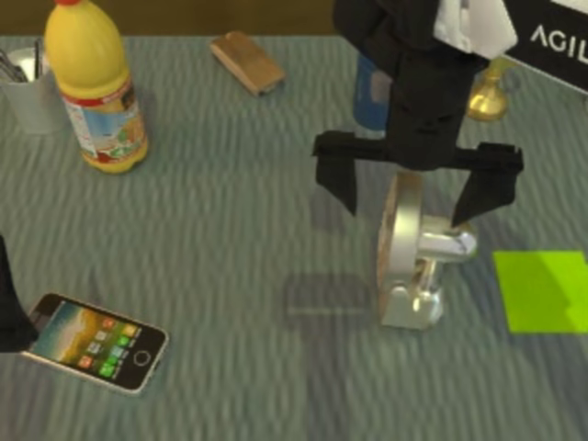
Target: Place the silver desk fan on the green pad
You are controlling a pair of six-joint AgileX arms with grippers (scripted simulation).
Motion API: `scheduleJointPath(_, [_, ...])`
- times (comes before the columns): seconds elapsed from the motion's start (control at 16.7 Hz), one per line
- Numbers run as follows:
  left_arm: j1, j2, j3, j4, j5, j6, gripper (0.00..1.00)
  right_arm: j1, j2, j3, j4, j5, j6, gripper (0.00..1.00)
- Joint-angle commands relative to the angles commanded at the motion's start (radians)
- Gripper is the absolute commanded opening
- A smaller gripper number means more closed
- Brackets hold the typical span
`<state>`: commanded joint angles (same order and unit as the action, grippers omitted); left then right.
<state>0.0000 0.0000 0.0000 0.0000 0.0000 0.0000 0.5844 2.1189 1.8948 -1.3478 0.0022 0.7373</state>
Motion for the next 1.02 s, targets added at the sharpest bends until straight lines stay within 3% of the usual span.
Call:
scheduleJointPath(0.78, [0.000, 0.000, 0.000, 0.000, 0.000, 0.000, 1.00, 0.000, 0.000, 0.000, 0.000, 0.000, 0.000, 0.02])
scheduleJointPath(1.02, [0.000, 0.000, 0.000, 0.000, 0.000, 0.000, 1.00, 0.000, 0.000, 0.000, 0.000, 0.000, 0.000, 0.00])
